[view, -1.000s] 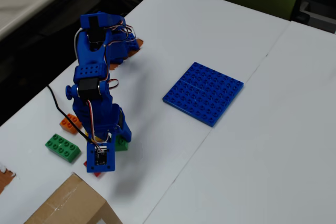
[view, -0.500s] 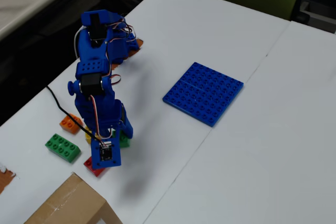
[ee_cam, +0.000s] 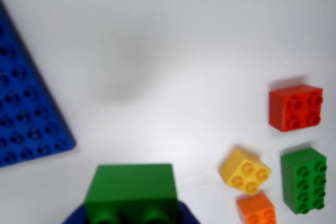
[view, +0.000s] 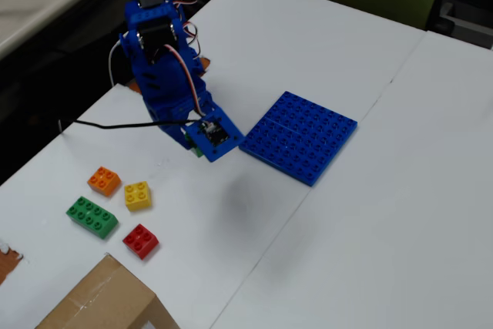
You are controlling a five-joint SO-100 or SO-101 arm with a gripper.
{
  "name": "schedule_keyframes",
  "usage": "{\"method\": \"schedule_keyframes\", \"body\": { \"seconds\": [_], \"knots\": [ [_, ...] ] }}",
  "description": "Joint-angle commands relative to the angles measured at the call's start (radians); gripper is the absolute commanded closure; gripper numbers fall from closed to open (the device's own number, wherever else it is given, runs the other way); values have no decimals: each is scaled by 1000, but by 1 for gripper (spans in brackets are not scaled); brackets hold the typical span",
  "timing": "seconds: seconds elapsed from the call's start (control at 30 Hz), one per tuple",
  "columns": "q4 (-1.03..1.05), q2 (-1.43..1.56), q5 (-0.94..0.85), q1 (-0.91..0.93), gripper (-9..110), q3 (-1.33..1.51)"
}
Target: Pick up the 2x2 green block and go up the 8x8 blue block.
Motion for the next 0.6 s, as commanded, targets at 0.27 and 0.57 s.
{"method": "schedule_keyframes", "body": {
  "seconds": [0.27,0.57],
  "knots": [
    [31,262,129,-339,100,40],
    [23,219,179,-548,100,-15]
  ]
}}
